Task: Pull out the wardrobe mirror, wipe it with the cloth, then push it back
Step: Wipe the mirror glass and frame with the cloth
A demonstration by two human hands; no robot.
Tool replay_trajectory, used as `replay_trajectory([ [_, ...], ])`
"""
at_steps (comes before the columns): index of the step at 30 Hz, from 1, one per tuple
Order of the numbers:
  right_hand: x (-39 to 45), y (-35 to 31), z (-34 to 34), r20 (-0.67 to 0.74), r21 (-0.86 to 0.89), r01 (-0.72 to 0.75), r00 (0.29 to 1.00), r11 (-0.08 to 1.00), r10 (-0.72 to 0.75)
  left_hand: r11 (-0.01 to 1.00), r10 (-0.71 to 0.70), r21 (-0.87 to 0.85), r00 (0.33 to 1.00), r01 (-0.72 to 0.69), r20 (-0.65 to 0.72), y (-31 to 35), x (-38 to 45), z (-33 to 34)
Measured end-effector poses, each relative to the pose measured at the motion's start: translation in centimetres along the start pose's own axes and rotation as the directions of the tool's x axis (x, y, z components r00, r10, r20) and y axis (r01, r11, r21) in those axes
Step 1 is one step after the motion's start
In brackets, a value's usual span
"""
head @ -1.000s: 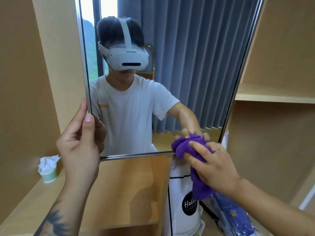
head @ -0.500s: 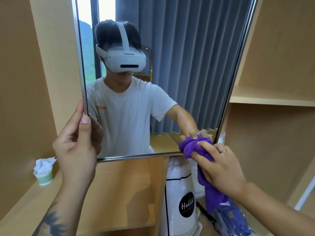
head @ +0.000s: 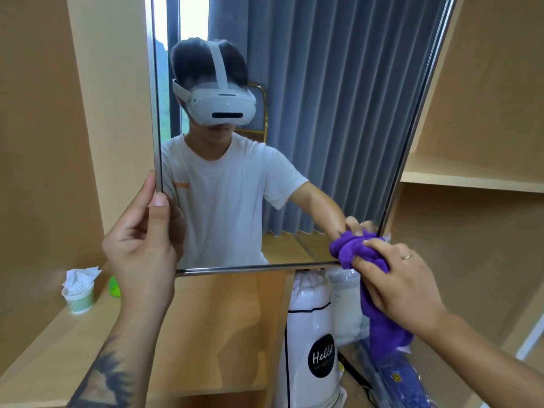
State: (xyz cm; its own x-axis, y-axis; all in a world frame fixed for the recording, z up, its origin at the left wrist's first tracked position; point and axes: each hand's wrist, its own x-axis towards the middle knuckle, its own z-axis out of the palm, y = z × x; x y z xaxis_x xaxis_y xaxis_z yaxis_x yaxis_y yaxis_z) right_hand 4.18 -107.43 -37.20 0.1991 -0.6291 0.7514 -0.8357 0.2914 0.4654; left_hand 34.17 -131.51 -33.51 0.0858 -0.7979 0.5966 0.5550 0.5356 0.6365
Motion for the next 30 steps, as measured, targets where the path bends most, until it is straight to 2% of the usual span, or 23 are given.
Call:
replay_trajectory([
  [1, 0.5, 0.6, -0.2, -0.011, -0.018, -0.014, 1.0, 1.0, 0.014, 1.0, -0.008, -0.002, 1.0, 0.008, -0.007, 0.0, 0.0, 0.1],
  [5, 0.4, -0.3, -0.2, -0.064, 0.007, -0.264, 0.963, 0.965, 0.263, 1.0, 0.009, -0.007, 0.999, -0.01, -0.043, 0.1, -0.4, 0.7],
  [8, -1.8, -2.8, 0.1, 0.014, 0.027, -0.227, 0.974, 0.974, 0.226, 1.0, -0.003, -0.027, 0.999, 0.002, -0.037, 0.2, -0.3, 0.6],
  [11, -0.3, -1.2, -0.9, 0.007, 0.004, -0.172, 0.985, 0.985, 0.172, 1.0, 0.0, -0.006, 0.999, 0.0, -0.039, 0.3, -0.2, 0.3],
  [16, 3.1, 0.1, -1.6, -0.081, 0.017, -0.372, 0.925, 0.928, 0.372, 1.0, 0.02, -0.008, 0.998, -0.02, -0.051, 0.0, -0.3, 0.4],
  [18, 1.4, -1.8, -0.8, -0.041, 0.029, -0.335, 0.941, 0.942, 0.336, 1.0, 0.025, -0.013, 0.999, -0.026, -0.045, 0.0, -0.3, 0.3],
  [21, -2.0, -3.6, -0.1, 0.032, 0.024, -0.203, 0.979, 0.979, 0.203, 0.999, 0.041, 0.002, 0.998, -0.041, -0.052, 0.1, -0.4, 0.7],
  [23, -1.6, -3.3, -0.5, 0.034, 0.024, -0.196, 0.98, 0.98, 0.195, 0.998, 0.055, 0.023, 0.997, -0.054, -0.053, 0.2, -0.4, 1.1],
  [25, 0.2, -2.7, -1.0, -0.013, 0.019, -0.242, 0.97, 0.97, 0.242, 0.997, 0.068, 0.045, 0.997, -0.066, -0.044, 0.3, -0.4, 1.4],
  [28, 3.4, -1.9, -1.6, -0.095, 0.058, -0.409, 0.906, 0.911, 0.413, 0.996, 0.082, 0.045, 0.996, -0.081, -0.039, 0.2, -0.6, 1.3],
  [30, 3.8, -3.3, -1.2, -0.109, 0.103, -0.446, 0.883, 0.889, 0.456, 0.995, 0.089, 0.038, 0.995, -0.088, -0.04, 0.1, -0.5, 1.2],
])
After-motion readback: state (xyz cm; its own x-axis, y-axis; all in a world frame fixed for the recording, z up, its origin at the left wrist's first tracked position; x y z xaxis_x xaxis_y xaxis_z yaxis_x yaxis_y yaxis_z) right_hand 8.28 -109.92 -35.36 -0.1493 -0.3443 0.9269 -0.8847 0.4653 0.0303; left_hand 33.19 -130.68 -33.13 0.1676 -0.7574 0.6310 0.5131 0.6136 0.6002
